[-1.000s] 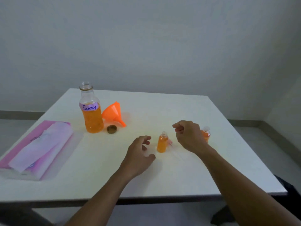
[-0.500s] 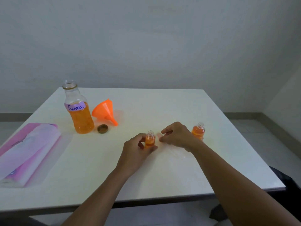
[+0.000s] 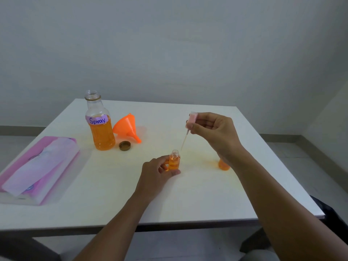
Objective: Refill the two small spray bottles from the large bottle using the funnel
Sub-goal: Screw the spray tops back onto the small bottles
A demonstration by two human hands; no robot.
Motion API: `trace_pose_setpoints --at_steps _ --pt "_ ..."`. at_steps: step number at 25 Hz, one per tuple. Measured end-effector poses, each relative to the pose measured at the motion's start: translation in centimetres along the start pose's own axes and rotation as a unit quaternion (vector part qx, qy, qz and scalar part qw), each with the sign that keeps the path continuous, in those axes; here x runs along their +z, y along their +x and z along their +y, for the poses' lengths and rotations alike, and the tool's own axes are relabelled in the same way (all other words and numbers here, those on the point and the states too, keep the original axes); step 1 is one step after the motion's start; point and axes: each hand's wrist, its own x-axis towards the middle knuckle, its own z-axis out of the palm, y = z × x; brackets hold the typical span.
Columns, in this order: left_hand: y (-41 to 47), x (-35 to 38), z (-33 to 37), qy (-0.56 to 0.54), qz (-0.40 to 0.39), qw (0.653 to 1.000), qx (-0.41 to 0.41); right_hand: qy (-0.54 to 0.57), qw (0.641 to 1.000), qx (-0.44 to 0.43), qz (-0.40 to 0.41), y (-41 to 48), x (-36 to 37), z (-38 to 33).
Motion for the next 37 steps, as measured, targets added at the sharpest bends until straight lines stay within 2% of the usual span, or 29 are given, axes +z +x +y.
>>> trace_pose_setpoints --at_steps 6,10,15,19,24,30,37 --pt "0.3 0.1 -0.4 -0.008 -0.005 1.0 -0.012 -0.018 1.0 -0.007 -0.021 -0.2 0.9 1.0" --pt "0.4 0.0 -0.3 -0.011 -0.015 1.0 -0.02 -0.071 0.995 -0.003 -0.063 -0.2 1.2 2.3" --pt "0.5 -0.1 -0.3 -0.031 -0.038 0.998 0.038 -0.157 0.979 0.011 -0.126 -0.2 1.1 3.9" --pt "0.7 -0.3 -0.3 -0.039 -0.04 0.996 0.076 -0.159 0.978 -0.002 -0.134 -0.1 0.5 4.3" --pt "0.6 -0.4 -0.7 -0.07 -0.052 0.992 0.086 -0.211 0.965 -0.054 -0.147 -0.4 -0.1 4.6" --pt "0.7 -0.2 -1.0 -0.056 -0.055 0.992 0.101 -0.204 0.97 -0.01 -0.13 0.4 -0.3 4.3" --pt "0.8 0.0 -1.3 -0.033 -0.063 0.991 0.115 -0.314 0.917 -0.074 -0.233 1.3 -1.3 3.2"
